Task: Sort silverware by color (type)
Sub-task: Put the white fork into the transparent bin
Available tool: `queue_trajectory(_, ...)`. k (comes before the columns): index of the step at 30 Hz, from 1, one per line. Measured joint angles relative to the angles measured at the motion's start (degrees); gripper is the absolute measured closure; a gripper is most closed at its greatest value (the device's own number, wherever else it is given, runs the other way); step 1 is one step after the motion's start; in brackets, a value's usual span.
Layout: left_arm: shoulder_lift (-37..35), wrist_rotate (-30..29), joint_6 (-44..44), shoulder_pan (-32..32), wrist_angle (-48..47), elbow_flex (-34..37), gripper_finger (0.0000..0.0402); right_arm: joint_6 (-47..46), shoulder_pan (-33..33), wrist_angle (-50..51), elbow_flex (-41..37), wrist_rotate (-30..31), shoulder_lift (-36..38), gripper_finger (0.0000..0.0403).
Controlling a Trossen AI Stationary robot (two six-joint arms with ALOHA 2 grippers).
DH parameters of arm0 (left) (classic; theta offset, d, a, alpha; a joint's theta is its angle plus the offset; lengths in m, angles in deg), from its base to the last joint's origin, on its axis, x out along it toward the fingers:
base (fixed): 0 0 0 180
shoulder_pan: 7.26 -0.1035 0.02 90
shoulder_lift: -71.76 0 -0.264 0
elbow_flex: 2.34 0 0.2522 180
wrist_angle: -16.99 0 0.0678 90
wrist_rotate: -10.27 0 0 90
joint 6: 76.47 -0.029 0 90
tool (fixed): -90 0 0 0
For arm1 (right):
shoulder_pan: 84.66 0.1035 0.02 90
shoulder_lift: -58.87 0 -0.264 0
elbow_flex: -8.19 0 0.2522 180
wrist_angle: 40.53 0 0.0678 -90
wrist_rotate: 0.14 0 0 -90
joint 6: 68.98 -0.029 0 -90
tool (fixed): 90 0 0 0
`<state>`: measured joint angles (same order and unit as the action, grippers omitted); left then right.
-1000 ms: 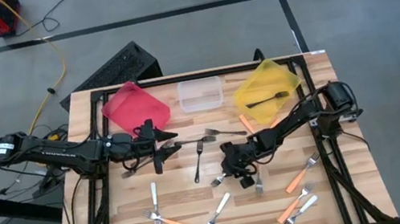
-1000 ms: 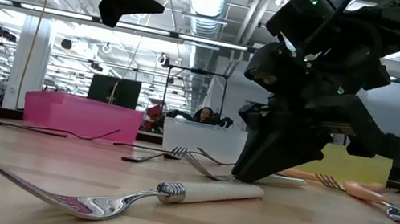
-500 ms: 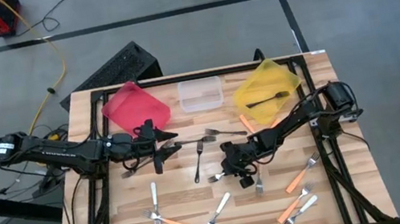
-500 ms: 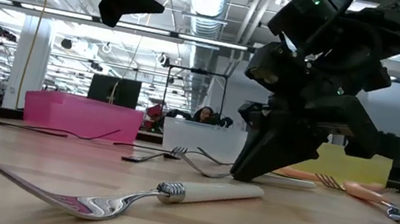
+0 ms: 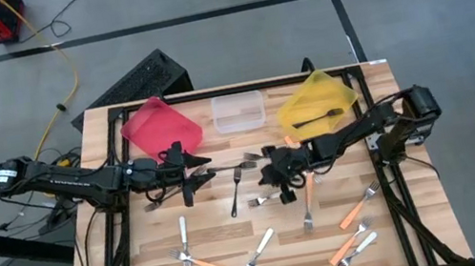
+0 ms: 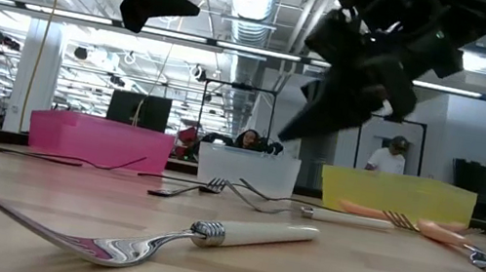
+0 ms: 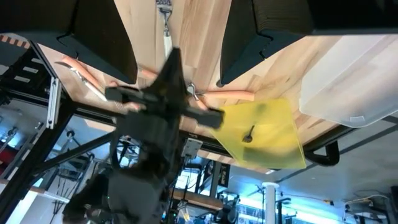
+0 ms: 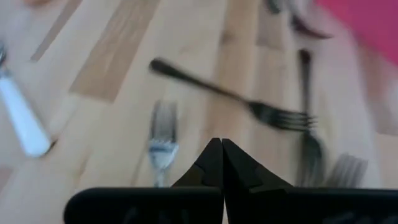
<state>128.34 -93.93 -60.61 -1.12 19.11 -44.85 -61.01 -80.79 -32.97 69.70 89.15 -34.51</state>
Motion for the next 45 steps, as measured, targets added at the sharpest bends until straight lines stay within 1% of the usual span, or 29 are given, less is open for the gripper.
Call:
queue_trajectory(4, 0.0, 0.02, -0.09, 0.01, 0.01, 0.0, 0.0184, 0.02, -2.15, 0.53, 0.02, -0.02, 1.14, 0.0376)
queue_trajectory(8, 0.0, 0.03, -0.09, 0.01, -0.06, 0.0, 0.0184, -0.22, -2.57, 0.67, 0.07, -0.86, 1.15, 0.0374)
queue_trajectory(11, 0.0, 0.04, -0.07, 0.01, -0.2, 0.0, 0.0184, -0.37, -1.58, 5.38, 0.08, -2.5, 1.21, 0.0359)
queue_trajectory(13, 0.0, 0.06, -0.09, 0.01, -0.2, 0.0, 0.0184, -0.46, -0.37, 9.86, 0.08, -2.43, 1.18, 0.0335)
queue_trajectory(15, 0.0, 0.05, -0.11, 0.01, -0.3, 0.0, 0.0184, -0.71, 0.96, 12.18, 0.08, -2.43, 1.18, 0.0301)
queue_trajectory(21, 0.0, 0.07, -0.13, 0.01, -0.26, 0.0, 0.0184, -1.53, 3.98, 12.4, 0.15, -2.23, 0.41, 0.0174)
queue_trajectory(23, 0.0, 0.07, -0.13, 0.01, -0.27, 0.0, 0.0184, -1.61, 4.45, 12.93, 0.15, -2.03, -0.17, 0.0146)
queue_trajectory(25, 0.0, 0.09, -0.13, 0.01, -0.27, 0.0, 0.0184, -2.17, 4.43, 11.19, 0.2, -1.98, -1.49, 0.0134)
queue_trajectory(34, 0.0, 0.22, -0.05, 0.01, -1.06, 0.0, 0.0184, -3.33, 3.66, 9.88, 0.39, -1.94, -8.41, 0.0129)
queue_trajectory(37, 0.0, 0.22, 0.31, 0.01, -1.2, 0.0, 0.0184, -4.25, 3.25, 9.8, 0.46, -1.74, -9.76, 0.0135)
queue_trajectory(39, 0.0, 0.22, 0.32, 0.01, -1.3, 0.0, 0.0184, -4.84, 3.5, 9.99, 0.46, 0.18, -10.02, 0.015)
queue_trajectory(41, 0.0, 0.2, 0.33, 0.01, -1.46, 0.0, 0.0184, -4.79, 4.02, 10.02, 0.41, 1.89, -10.1, 0.0174)
queue_trajectory(45, 0.0, 0.14, 0.31, 0.01, -1.46, 0.0, 0.0184, -3.77, 4.06, 10.24, 0.37, 2.98, -10.33, 0.0239)
